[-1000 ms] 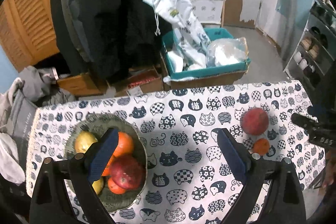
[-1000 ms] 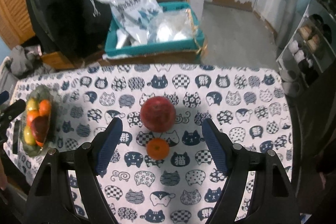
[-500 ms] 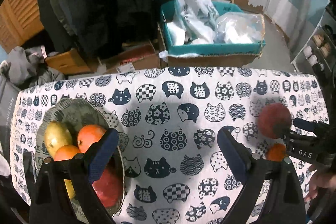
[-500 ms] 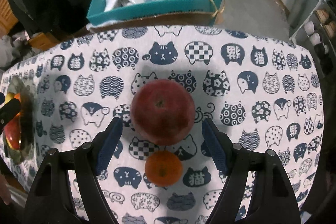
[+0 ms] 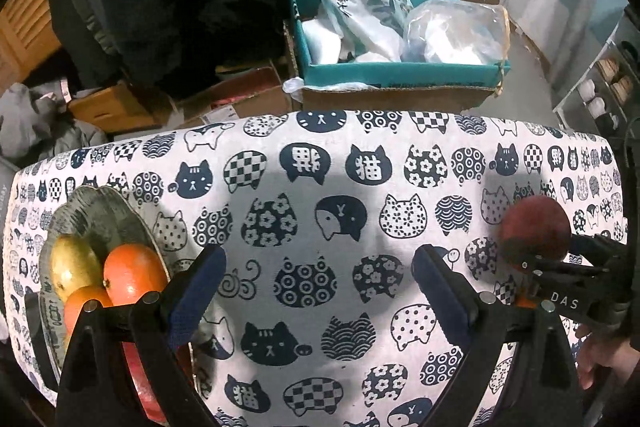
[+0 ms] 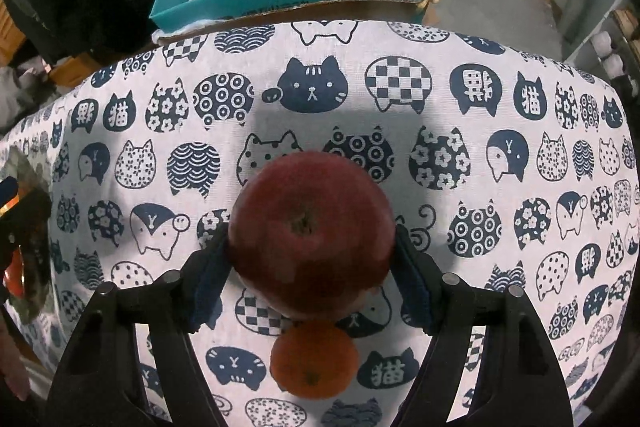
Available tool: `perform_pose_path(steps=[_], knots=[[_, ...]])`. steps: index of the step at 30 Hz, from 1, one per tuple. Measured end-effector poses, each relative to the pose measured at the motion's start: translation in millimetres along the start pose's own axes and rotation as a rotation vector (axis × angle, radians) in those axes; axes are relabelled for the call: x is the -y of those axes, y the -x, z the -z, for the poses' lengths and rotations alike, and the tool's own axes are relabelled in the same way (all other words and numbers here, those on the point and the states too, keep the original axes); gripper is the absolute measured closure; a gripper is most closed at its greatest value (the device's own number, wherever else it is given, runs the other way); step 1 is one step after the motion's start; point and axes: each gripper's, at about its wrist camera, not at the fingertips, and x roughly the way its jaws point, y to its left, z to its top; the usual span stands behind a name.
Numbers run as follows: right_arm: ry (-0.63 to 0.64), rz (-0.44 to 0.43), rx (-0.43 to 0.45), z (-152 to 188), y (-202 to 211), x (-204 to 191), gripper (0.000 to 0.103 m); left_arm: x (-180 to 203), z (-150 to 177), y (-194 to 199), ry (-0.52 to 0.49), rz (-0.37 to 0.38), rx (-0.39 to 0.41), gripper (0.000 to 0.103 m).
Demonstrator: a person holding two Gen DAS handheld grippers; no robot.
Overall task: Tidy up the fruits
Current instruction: 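Grasp the red apple on the cloth with the right tool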
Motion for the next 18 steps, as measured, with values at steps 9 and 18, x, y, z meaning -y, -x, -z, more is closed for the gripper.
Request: perform_pose_path(steps=[9,18], knots=[[-0.018,0.012,0.063,5,21,9,0.028,23,2,7,-0.057,0.02,0.013,0.007],[-0.059,0.057,0.124,27,65,44,0.028,61,7,21,-0.118,0.071,0.028,0.007]])
